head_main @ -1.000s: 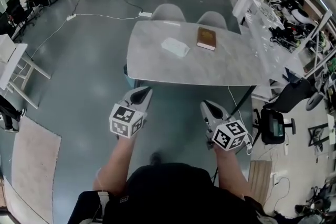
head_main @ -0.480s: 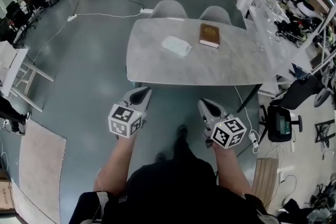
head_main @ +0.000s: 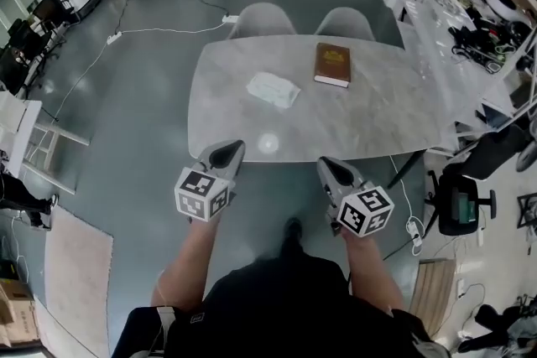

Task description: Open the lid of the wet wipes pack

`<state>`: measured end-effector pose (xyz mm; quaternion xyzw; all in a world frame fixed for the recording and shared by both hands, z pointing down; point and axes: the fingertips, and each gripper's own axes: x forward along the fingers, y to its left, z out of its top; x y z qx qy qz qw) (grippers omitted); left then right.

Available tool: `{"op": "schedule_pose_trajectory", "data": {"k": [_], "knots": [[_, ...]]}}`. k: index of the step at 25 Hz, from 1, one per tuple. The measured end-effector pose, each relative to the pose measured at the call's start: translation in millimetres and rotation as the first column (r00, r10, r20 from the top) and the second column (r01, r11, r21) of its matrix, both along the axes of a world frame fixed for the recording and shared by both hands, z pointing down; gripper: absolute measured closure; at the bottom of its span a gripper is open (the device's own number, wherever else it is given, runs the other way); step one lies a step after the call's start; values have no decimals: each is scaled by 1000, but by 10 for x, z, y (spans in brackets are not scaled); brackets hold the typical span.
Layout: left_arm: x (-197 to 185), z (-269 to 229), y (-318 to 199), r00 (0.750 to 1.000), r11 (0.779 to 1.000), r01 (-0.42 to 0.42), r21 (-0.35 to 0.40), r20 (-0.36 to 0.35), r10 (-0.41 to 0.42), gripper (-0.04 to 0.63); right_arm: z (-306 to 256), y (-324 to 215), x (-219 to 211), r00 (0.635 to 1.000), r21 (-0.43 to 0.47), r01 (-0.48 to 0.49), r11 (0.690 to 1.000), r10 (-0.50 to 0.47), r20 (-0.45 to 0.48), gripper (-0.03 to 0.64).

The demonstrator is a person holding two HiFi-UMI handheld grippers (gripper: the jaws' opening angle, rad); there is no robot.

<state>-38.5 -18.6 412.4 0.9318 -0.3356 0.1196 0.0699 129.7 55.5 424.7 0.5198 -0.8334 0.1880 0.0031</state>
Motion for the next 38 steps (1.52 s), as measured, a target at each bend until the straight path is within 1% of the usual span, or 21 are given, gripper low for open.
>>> {"op": "schedule_pose_trajectory", "data": {"k": [6, 9, 12, 15, 20, 23, 27, 31, 35, 38], "knots": [[541, 40, -659, 1000, 1000, 1, -9, 28, -1, 586, 167, -708, 414, 999, -24, 45, 999, -45, 16, 615], [657, 17, -881, 999, 1000, 25, -17, 41, -24, 586, 146, -952, 524, 997, -26, 80, 996, -79, 25, 615], [738, 16, -1044, 998, 999, 43, -21, 46, -42, 586, 188, -1146, 590, 993, -37, 118, 992, -118, 15, 615], [776, 26, -1199, 998, 998, 51, -26, 50, -49, 586, 228, -1321, 623, 991, -50, 131, 990, -130, 21, 615], [707, 79, -1464, 997, 997, 58, -41, 48, -56, 586, 227, -1586, 484, 986, -63, 164, 984, -164, 2, 615], [626, 101, -1660, 998, 998, 59, -39, 33, -57, 586, 190, -1745, 360, 985, -65, 172, 983, -173, -11, 615], [506, 53, -1922, 999, 999, 40, -22, 11, -40, 586, 139, -2022, 204, 983, -71, 171, 983, -175, -62, 615], [291, 40, -2130, 1000, 1000, 25, -18, -7, -25, 586, 78, -2307, -33, 983, -70, 159, 985, -165, -81, 615], [76, 67, -2246, 1000, 1000, 14, -17, -23, -15, 586, 102, -2463, -284, 978, -95, 160, 983, -171, -119, 615], [-76, 180, -2334, 1000, 999, 5, -37, -21, -6, 586, 155, -2530, -466, 974, -119, 154, 981, -171, -151, 615]]}}
